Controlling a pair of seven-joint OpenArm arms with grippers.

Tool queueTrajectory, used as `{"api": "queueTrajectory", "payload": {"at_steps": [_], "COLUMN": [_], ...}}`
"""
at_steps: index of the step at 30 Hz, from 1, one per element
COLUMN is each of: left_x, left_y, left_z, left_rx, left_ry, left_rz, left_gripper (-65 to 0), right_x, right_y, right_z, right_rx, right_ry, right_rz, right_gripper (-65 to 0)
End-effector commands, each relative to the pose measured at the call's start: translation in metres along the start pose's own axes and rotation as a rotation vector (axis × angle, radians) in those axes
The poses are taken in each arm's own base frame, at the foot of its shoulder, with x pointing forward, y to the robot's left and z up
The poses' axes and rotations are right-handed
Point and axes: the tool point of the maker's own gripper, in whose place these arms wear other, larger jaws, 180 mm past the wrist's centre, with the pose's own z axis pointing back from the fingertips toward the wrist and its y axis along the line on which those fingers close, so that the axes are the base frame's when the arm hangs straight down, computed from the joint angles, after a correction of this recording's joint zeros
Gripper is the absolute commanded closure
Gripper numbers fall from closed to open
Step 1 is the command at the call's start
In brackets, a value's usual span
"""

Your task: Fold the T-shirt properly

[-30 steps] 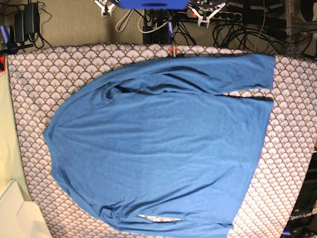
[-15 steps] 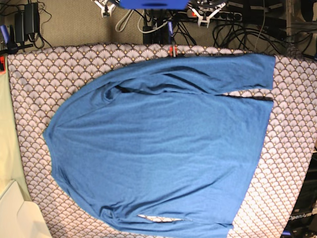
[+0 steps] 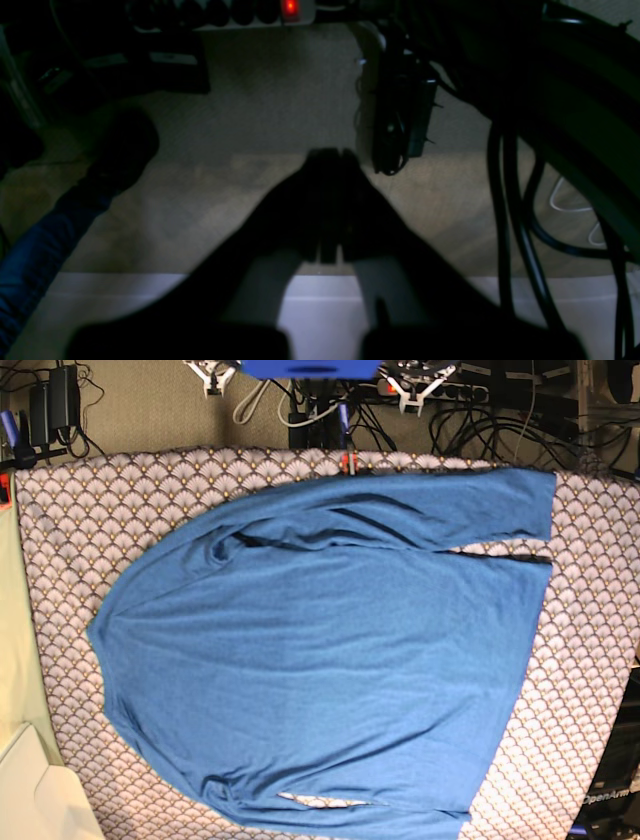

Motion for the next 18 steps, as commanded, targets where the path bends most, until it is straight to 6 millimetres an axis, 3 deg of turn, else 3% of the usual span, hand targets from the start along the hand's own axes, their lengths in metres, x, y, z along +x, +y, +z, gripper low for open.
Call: {"api": "queueTrajectory", "payload": {"at_steps": [1, 9, 11, 18], "left_x": [-0.004, -0.016, -0.021, -0.035], "left_y": [-0.001, 0.000, 0.001, 0.015], "left_z": [0.000, 0.001, 0.003, 0.022], "left_rx": [0.002, 0.002, 0.004, 0.020], "left_ry": [0.001, 0.015, 0.003, -0.088], "left_rz": [0.004, 0.004, 0.002, -0.012], "left_gripper": [-0.3, -0.3, -0.3, -0.3], "right_x": [-0.005, -0.019, -0.031, -0.039], "right_y": [0.001, 0.001, -0.004, -0.021], "right_z": [0.000, 0.001, 0.003, 0.026], "right_rx": [0.009, 0.009, 0.002, -0.023], "right_ry": [0.011, 0.018, 0.015, -0.127], "right_rz": [-0.001, 0.001, 0.002, 0.020], "right_gripper": [0.0, 0.0, 0.0, 0.0]}}
